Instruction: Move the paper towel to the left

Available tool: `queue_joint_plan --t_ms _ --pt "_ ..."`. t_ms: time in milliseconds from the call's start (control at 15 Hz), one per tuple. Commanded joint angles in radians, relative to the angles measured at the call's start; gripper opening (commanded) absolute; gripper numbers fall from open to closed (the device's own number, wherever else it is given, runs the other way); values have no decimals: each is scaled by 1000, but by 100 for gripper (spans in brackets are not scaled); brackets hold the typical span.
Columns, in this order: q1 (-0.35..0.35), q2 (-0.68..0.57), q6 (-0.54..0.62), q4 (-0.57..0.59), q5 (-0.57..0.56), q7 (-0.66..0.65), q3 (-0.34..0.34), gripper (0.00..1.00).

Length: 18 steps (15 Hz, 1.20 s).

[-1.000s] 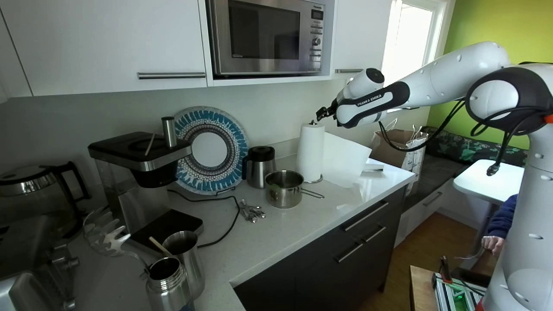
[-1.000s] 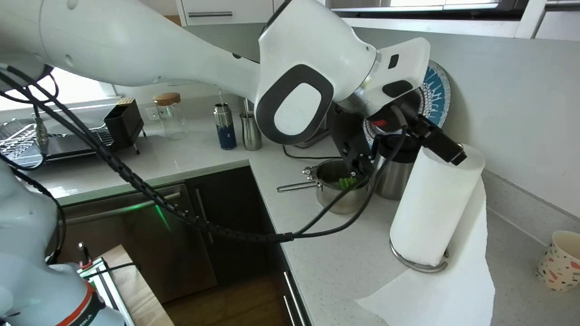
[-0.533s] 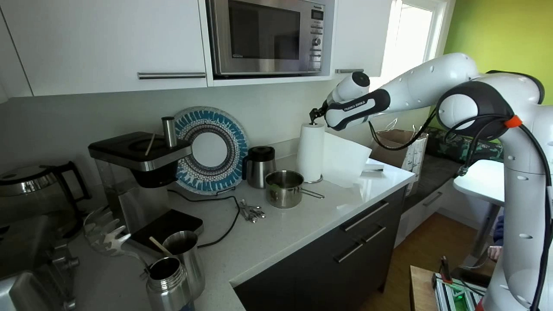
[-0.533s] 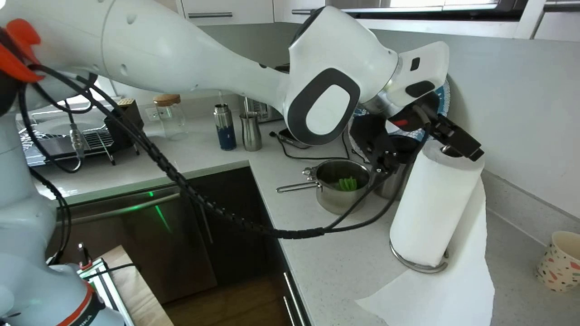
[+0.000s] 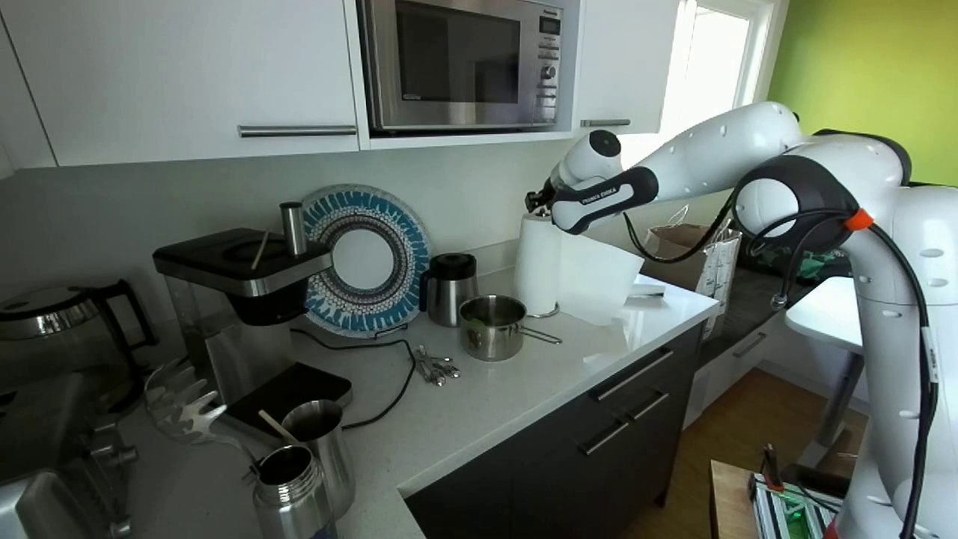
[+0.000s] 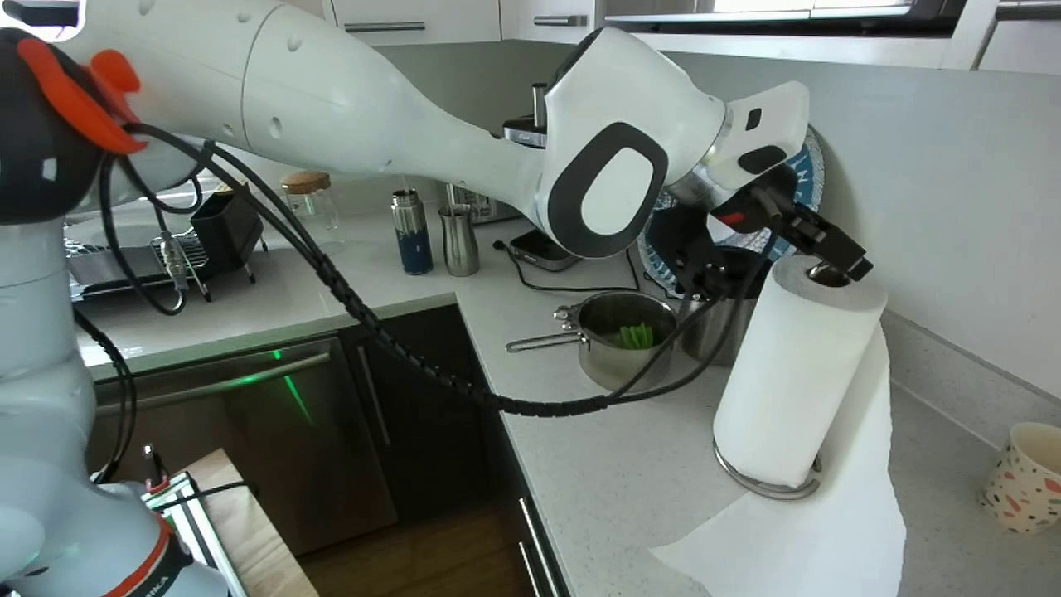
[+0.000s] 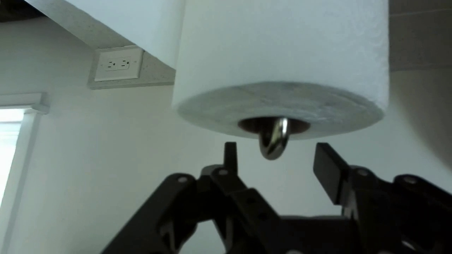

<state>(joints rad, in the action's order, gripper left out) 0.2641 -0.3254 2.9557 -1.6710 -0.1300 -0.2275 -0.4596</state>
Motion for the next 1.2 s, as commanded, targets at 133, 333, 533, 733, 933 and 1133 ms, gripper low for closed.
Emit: queue_joint_plan --t_ms 133,333,533,733,933,1133 --pt "-126 19 -9 -32 -111 -152 -125 28" --pt "-169 28 -32 -49 -134 -210 -177 22" --pt "-211 39 -60 -67 -157 -266 -229 49" --pt "-247 54 -73 -90 -175 -308 -261 70" --pt "-263 51 -57 -99 -172 -321 -275 33" --pt "-269 41 -48 -97 -165 -322 -282 11"
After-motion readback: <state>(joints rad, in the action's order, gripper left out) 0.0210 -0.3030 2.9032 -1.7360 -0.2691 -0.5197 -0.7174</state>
